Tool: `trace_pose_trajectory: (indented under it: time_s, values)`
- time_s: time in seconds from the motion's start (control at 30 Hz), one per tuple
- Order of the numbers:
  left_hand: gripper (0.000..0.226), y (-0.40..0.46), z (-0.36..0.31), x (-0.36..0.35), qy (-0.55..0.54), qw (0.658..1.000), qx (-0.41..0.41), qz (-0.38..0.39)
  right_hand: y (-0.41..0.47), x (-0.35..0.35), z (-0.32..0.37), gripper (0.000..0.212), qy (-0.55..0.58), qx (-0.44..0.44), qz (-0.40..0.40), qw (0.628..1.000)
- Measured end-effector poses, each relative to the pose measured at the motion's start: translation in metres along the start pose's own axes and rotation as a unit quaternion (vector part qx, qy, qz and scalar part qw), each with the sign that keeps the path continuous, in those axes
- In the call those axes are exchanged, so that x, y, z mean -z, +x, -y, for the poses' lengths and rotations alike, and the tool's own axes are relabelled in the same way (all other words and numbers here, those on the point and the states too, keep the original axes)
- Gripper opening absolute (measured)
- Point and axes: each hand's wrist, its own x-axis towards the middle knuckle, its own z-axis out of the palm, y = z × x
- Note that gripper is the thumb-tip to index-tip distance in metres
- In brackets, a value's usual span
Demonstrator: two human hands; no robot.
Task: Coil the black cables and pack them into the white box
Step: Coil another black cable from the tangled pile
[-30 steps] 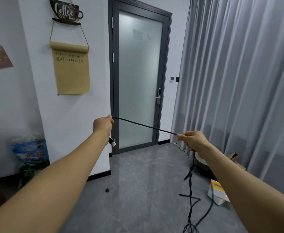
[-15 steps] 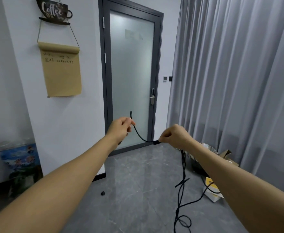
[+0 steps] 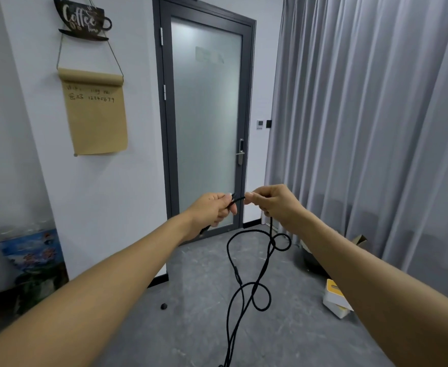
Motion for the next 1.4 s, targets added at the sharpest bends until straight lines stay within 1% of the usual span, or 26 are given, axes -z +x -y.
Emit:
trace_pose_trajectory:
  time_s: [0.1, 0.13, 0.17, 0.2, 0.27, 0.4, 0.47, 0.53, 0.67, 0.73, 0.77, 0.83, 0.9, 0.93, 0.97, 1.0, 1.03, 1.07, 1.1, 1.13, 1.17, 1.23, 1.3, 1.33, 1.4]
  values:
    - [0.039, 0.0, 0.001, 0.005, -0.021, 1.0, 0.008, -0.008, -0.002, 0.0, -0.002, 0.019, 0.006, -0.002, 0.036, 0.999]
    - [0.039, 0.0, 0.002, 0.007, -0.035, 0.999, 0.009, -0.016, -0.002, -0.001, -0.003, 0.018, -0.024, -0.001, 0.06, 0.998]
    - [0.039, 0.001, 0.003, 0.008, -0.049, 0.998, 0.011, -0.026, -0.003, -0.002, -0.004, 0.017, -0.078, -0.001, 0.087, 0.993]
    - [0.039, 0.001, 0.004, 0.009, -0.063, 0.997, 0.012, -0.039, -0.005, -0.004, -0.006, 0.016, -0.141, -0.004, 0.114, 0.983]
    - [0.04, 0.001, 0.007, 0.01, -0.088, 0.994, 0.015, -0.066, -0.006, -0.008, -0.011, 0.023, -0.228, -0.013, 0.162, 0.96]
    - [0.04, -0.001, 0.008, 0.015, -0.137, 0.985, 0.019, -0.099, -0.008, -0.011, -0.024, 0.037, -0.305, -0.027, 0.228, 0.924]
    - [0.041, -0.002, 0.009, 0.017, -0.15, 0.983, 0.021, -0.104, -0.007, -0.011, -0.033, 0.038, -0.35, -0.027, 0.259, 0.9]
    - [0.04, -0.004, 0.01, 0.018, -0.156, 0.982, 0.026, -0.104, -0.008, -0.013, -0.042, 0.038, -0.388, -0.025, 0.273, 0.88]
    - [0.041, -0.006, 0.015, 0.016, -0.176, 0.976, 0.033, -0.122, -0.011, -0.011, -0.048, 0.043, -0.411, -0.025, 0.287, 0.865]
    - [0.041, -0.007, 0.015, 0.018, -0.185, 0.973, 0.032, -0.13, -0.013, -0.009, -0.05, 0.041, -0.438, -0.028, 0.282, 0.853]
    - [0.041, -0.007, 0.015, 0.018, -0.188, 0.972, 0.031, -0.134, -0.014, -0.007, -0.051, 0.041, -0.453, -0.021, 0.265, 0.851]
    - [0.04, -0.009, 0.015, 0.02, -0.192, 0.971, 0.031, -0.139, -0.016, -0.006, -0.054, 0.045, -0.481, 0.012, 0.211, 0.851]
    - [0.04, -0.011, 0.014, 0.022, -0.192, 0.97, 0.032, -0.145, -0.019, -0.006, -0.057, 0.058, -0.503, 0.046, 0.149, 0.85]
    - [0.04, -0.012, 0.014, 0.023, -0.191, 0.97, 0.032, -0.149, -0.02, -0.006, -0.059, 0.06, -0.509, 0.05, 0.114, 0.852]
    - [0.04, -0.013, 0.014, 0.025, -0.188, 0.969, 0.034, -0.156, -0.019, -0.005, -0.06, 0.054, -0.511, 0.039, 0.076, 0.855]
    - [0.039, -0.013, 0.015, 0.026, -0.185, 0.968, 0.038, -0.167, -0.019, -0.004, -0.06, 0.038, -0.506, 0.013, 0.037, 0.862]
    - [0.039, -0.014, 0.016, 0.027, -0.178, 0.966, 0.044, -0.181, -0.019, -0.003, -0.058, 0.019, -0.489, -0.033, 0.01, 0.872]
    - [0.038, -0.015, 0.017, 0.028, -0.163, 0.965, 0.056, -0.197, -0.019, 0.0, -0.054, 0.01, -0.445, -0.085, 0.0, 0.892]
    - [0.038, -0.015, 0.019, 0.03, -0.13, 0.966, 0.069, -0.213, -0.018, 0.001, -0.051, 0.015, -0.368, -0.144, 0.002, 0.919]
    - [0.038, -0.015, 0.022, 0.03, -0.076, 0.968, 0.081, -0.224, -0.017, 0.002, -0.047, 0.02, -0.263, -0.193, 0.007, 0.945]
    - [0.039, -0.014, 0.024, 0.029, -0.008, 0.97, 0.087, -0.228, -0.017, 0.001, -0.04, 0.022, -0.159, -0.224, 0.006, 0.962]
    - [0.04, -0.014, 0.028, 0.024, 0.113, 0.966, 0.077, -0.218, -0.016, -0.004, -0.025, 0.024, 0.006, -0.245, -0.006, 0.969]
    - [0.04, -0.015, 0.028, 0.016, 0.186, 0.965, 0.041, -0.18, -0.013, -0.011, -0.01, 0.021, 0.118, -0.239, -0.023, 0.964]
    - [0.04, -0.017, 0.025, 0.01, 0.216, 0.964, 0.026, -0.15, -0.011, -0.015, -0.003, 0.018, 0.154, -0.231, -0.027, 0.96]
    - [0.04, -0.02, 0.019, -0.002, 0.26, 0.961, 0.013, -0.096, -0.009, -0.02, 0.012, 0.014, 0.185, -0.208, -0.018, 0.96]
